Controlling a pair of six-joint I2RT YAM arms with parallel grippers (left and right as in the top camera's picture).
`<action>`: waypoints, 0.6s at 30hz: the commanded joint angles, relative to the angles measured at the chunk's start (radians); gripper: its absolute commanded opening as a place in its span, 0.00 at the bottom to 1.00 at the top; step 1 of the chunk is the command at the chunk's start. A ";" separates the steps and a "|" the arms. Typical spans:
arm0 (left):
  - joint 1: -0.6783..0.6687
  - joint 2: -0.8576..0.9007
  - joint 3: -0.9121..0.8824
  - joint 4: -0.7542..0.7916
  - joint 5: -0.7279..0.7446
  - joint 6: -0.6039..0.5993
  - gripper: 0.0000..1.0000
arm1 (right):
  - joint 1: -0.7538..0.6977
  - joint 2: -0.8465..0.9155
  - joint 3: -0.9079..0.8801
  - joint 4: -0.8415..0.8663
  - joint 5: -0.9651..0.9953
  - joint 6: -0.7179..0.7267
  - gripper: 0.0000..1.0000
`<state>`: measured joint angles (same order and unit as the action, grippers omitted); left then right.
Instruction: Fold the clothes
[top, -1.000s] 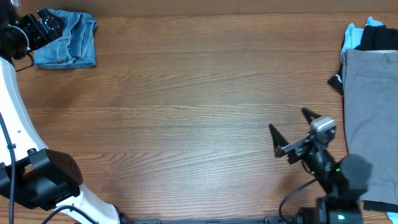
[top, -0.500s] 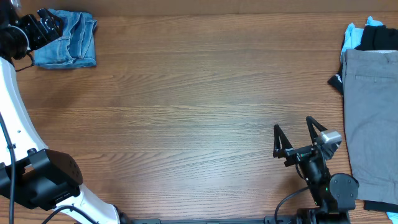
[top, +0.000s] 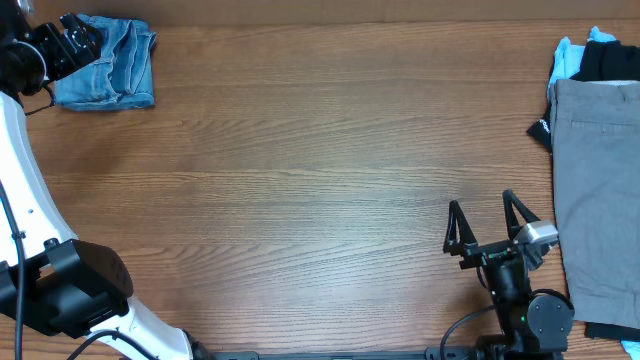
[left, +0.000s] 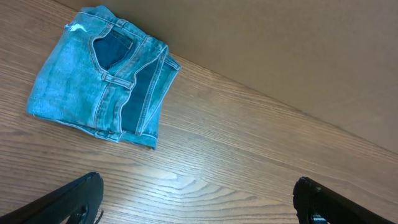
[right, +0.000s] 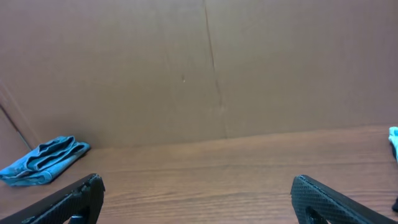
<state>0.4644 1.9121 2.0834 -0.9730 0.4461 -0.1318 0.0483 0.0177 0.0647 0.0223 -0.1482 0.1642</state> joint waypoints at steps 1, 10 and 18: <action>-0.008 0.003 0.005 0.001 0.015 -0.014 1.00 | 0.007 -0.015 -0.033 0.035 0.017 0.011 1.00; -0.008 0.003 0.005 0.001 0.015 -0.014 1.00 | 0.009 -0.015 -0.057 0.027 0.096 -0.007 1.00; -0.008 0.004 0.005 0.001 0.015 -0.014 1.00 | 0.009 -0.015 -0.056 -0.106 0.114 -0.008 1.00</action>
<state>0.4644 1.9121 2.0834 -0.9730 0.4461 -0.1318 0.0486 0.0147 0.0185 -0.0875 -0.0631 0.1600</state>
